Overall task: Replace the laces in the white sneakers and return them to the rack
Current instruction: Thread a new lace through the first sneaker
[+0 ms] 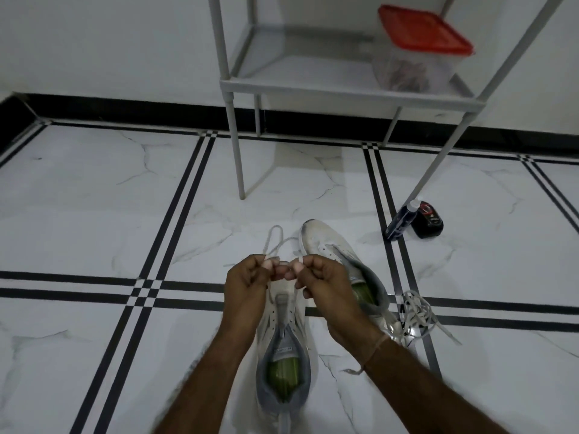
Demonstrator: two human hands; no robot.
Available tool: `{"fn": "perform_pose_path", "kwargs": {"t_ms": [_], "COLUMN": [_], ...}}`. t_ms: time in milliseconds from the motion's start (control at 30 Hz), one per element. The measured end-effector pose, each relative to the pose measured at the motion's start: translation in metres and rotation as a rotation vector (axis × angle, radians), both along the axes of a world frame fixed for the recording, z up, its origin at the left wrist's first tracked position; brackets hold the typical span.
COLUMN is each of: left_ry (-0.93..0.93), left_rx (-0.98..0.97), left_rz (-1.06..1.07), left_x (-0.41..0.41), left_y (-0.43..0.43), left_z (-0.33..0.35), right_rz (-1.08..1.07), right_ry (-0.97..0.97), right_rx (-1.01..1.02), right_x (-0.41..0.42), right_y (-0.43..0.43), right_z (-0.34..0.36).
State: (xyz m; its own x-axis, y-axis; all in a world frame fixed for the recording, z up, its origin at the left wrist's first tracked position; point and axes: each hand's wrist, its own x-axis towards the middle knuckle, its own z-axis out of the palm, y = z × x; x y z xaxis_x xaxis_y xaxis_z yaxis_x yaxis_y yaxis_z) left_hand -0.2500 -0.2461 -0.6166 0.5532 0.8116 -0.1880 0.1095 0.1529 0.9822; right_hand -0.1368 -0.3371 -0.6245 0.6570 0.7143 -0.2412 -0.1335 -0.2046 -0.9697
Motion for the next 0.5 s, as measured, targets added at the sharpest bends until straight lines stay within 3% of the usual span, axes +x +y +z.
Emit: {"fn": "perform_pose_path", "kwargs": {"t_ms": [500], "left_ry": [-0.284], "left_rx": [0.176], "left_rz": [0.017], "left_x": [0.034], "left_y": [0.025], "left_z": [0.171], "right_rz": [0.072], "right_ry": [-0.176], "right_rx": [0.327], "right_x": [0.036], "right_y": [0.021], "right_z": [0.183]}}
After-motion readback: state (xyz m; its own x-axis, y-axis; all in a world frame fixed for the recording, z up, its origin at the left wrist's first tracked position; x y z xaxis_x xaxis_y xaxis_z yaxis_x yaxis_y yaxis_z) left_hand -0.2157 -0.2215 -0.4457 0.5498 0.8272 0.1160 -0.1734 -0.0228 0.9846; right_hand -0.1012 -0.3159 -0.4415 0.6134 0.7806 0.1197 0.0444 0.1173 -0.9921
